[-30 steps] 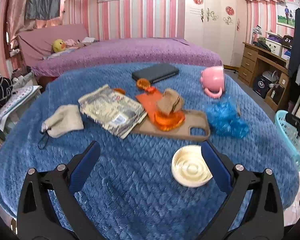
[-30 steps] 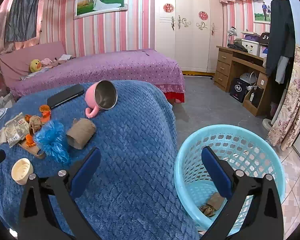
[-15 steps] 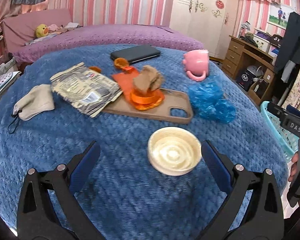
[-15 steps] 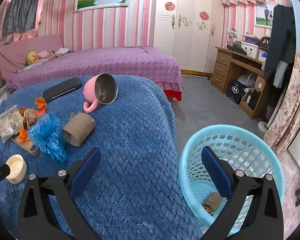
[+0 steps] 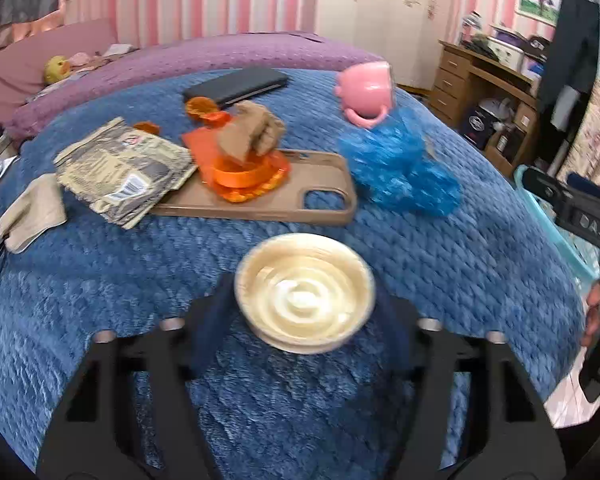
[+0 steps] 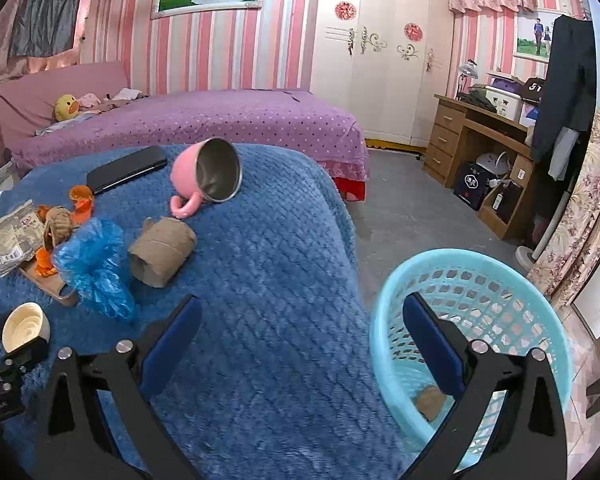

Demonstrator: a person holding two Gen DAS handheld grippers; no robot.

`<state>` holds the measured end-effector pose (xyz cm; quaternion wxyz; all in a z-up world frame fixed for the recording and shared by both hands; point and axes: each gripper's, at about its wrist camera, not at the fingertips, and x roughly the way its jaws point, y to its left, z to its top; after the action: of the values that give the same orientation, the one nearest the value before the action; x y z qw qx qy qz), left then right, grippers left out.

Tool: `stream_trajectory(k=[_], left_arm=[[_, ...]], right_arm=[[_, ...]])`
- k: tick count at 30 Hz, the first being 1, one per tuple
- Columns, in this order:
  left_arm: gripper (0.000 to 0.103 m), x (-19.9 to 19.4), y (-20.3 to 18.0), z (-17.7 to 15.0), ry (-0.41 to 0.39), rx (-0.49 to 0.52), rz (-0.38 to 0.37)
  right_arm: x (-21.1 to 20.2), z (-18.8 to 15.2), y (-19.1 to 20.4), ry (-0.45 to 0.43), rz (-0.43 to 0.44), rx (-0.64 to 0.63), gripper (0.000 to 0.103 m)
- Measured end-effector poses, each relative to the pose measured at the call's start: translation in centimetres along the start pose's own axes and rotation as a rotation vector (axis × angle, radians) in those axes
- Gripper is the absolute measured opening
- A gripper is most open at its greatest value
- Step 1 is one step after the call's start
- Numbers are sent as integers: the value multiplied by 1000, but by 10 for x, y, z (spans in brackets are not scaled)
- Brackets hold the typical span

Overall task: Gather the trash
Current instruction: 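Grasp the cream plastic lid with the left tool while the right tool grasps the blue bag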

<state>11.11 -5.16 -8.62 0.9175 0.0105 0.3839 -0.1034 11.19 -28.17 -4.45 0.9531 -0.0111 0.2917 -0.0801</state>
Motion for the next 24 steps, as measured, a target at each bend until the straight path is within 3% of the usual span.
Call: stream_trajectory(k=[8, 16, 21, 24], left_arm=[[61, -19, 18, 6, -45, -14, 46], [61, -39, 63, 14, -105, -73, 238], [61, -43, 86, 17, -116, -142, 284], [61, -45, 87, 19, -130, -148, 299]], right_arm=[[-1, 2, 39, -17, 69, -26, 98], [2, 0, 91, -17, 160, -113, 98], [10, 4, 108, 0, 184, -139, 97], [18, 7, 115, 27, 209, -151, 82]])
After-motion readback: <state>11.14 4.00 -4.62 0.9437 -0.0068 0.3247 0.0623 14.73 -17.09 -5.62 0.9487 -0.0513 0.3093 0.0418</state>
